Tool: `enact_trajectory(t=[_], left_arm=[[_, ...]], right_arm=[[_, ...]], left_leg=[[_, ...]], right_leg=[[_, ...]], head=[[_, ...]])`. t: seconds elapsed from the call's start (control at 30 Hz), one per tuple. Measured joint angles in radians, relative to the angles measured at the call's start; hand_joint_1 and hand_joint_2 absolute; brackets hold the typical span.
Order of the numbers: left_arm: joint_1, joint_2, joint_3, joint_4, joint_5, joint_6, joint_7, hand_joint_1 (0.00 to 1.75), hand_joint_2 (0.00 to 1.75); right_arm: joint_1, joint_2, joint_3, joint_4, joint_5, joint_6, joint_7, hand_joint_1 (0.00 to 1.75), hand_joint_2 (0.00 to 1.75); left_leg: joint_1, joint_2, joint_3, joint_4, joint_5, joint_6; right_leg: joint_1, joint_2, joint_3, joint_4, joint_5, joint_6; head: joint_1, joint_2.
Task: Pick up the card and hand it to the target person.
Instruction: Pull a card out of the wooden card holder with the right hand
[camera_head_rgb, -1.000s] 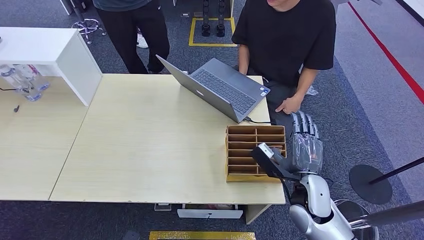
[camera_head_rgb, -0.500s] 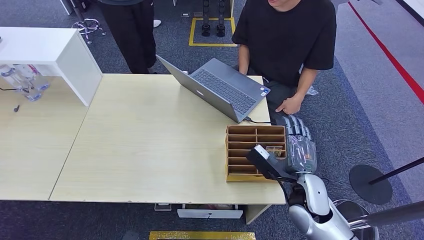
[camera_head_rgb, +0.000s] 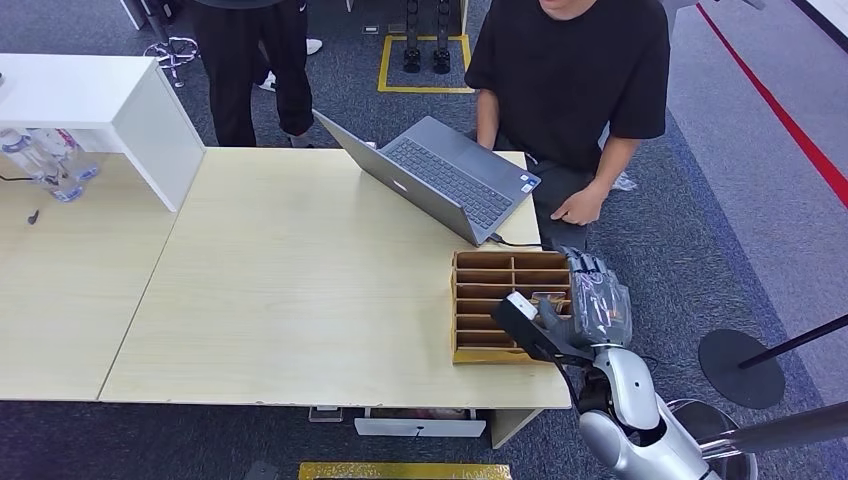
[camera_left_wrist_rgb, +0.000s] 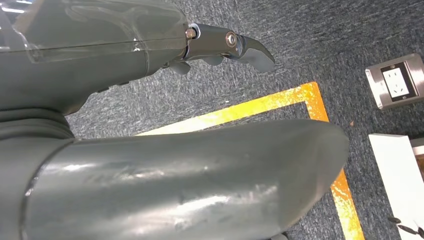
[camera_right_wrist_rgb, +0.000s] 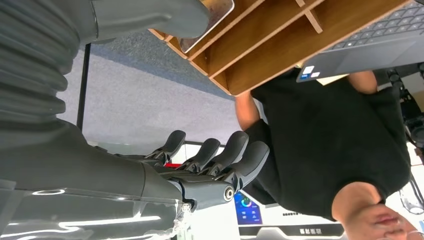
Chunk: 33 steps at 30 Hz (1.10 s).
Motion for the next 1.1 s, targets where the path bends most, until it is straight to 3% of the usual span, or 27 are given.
enact_trajectory(t=[0.2, 0.53, 0.8, 1.1], left_arm=[[-0.002, 0.000, -0.001, 0.000, 0.000, 0.000, 0.000, 0.00, 0.00], [-0.003, 0.000, -0.006, 0.000, 0.000, -0.003, 0.001, 0.00, 0.00], [-0.004, 0.000, -0.007, 0.000, 0.000, -0.003, 0.003, 0.00, 0.00], [-0.004, 0.000, -0.007, 0.000, 0.000, -0.003, 0.004, 0.00, 0.00]], right_arm=[[-0.002, -0.006, 0.005, 0.011, -0.007, 0.006, 0.007, 0.40, 1.75], [-0.005, -0.013, 0.021, 0.022, -0.011, 0.028, 0.014, 0.58, 1.75], [-0.007, -0.013, 0.029, 0.037, -0.017, 0.043, 0.022, 0.57, 1.75], [-0.007, -0.015, 0.030, 0.049, -0.027, 0.057, 0.032, 0.75, 1.75]], left_leg=[[0.000, 0.000, 0.000, 0.000, 0.000, 0.000], [0.000, 0.000, 0.000, 0.000, 0.000, 0.000], [0.000, 0.000, 0.000, 0.000, 0.000, 0.000], [0.000, 0.000, 0.000, 0.000, 0.000, 0.000]], right_leg=[[0.000, 0.000, 0.000, 0.000, 0.000, 0.000], [0.000, 0.000, 0.000, 0.000, 0.000, 0.000], [0.000, 0.000, 0.000, 0.000, 0.000, 0.000], [0.000, 0.000, 0.000, 0.000, 0.000, 0.000]], head=[[0.000, 0.000], [0.000, 0.000], [0.000, 0.000], [0.000, 0.000]])
